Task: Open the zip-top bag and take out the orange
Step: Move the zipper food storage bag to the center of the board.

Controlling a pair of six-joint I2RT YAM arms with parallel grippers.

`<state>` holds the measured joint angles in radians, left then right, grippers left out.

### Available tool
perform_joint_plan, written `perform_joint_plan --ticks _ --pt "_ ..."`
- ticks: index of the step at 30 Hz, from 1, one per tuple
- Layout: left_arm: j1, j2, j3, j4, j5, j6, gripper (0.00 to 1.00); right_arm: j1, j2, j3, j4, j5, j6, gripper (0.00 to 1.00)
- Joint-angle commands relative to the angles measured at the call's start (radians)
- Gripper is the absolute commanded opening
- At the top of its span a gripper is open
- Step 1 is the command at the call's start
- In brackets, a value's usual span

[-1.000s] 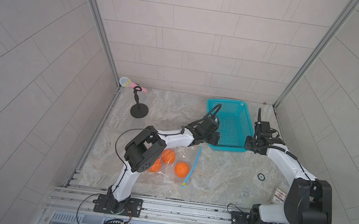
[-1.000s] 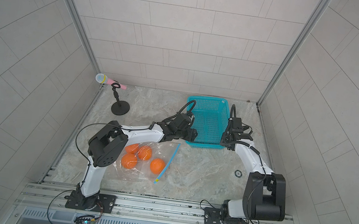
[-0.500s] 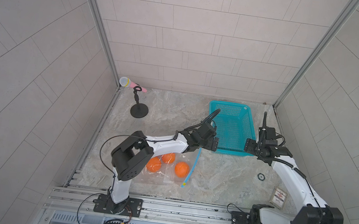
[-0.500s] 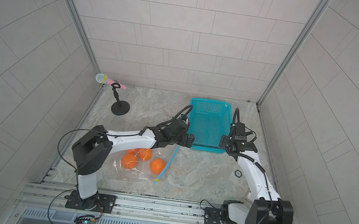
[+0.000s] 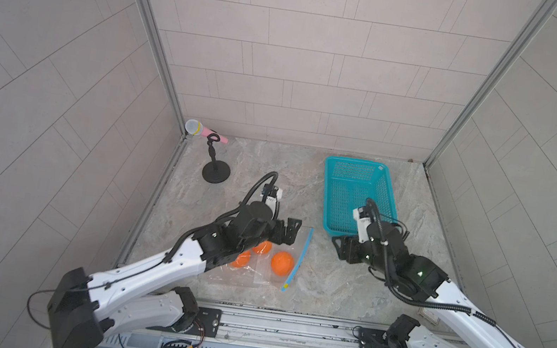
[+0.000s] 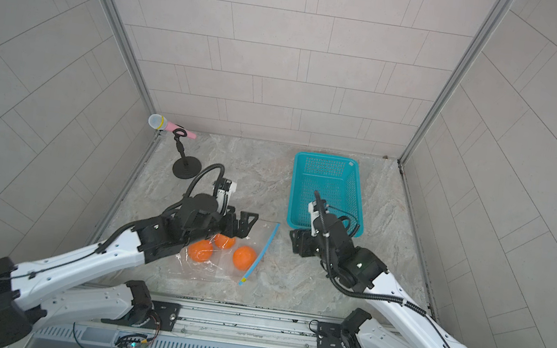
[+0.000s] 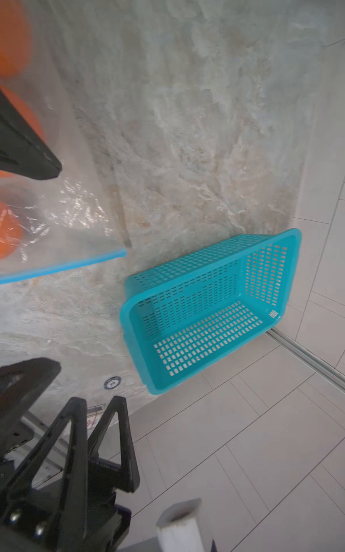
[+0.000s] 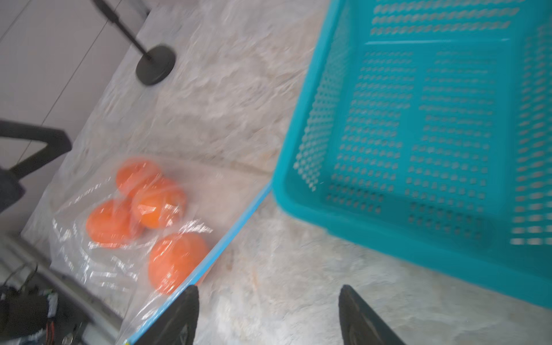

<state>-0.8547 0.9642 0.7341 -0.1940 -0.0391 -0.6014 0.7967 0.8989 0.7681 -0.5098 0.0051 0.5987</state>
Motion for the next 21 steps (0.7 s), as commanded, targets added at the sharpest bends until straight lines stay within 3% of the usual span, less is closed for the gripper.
perform_joint_plan --ticks 1,8,12,16,21 --pt "0.008 -0.124 -0.083 -0.064 0.057 -0.076 0.98 0.143 0.061 -0.014 0.065 0.115 0.142 0.74" --pt "0.011 -0.28 -0.187 -0.08 0.103 -0.137 0.98 0.334 0.213 -0.05 0.239 0.173 0.248 0.75" --pt "0.015 -0.334 -0.243 -0.047 0.147 -0.212 1.0 0.366 0.286 -0.11 0.396 0.167 0.292 0.76" --pt "0.016 -0.363 -0.335 0.083 0.262 -0.293 1.0 0.374 0.34 -0.137 0.503 0.166 0.321 0.77" --pt "0.016 -0.378 -0.384 0.072 0.237 -0.32 1.0 0.371 0.39 -0.242 0.676 0.22 0.346 0.78"
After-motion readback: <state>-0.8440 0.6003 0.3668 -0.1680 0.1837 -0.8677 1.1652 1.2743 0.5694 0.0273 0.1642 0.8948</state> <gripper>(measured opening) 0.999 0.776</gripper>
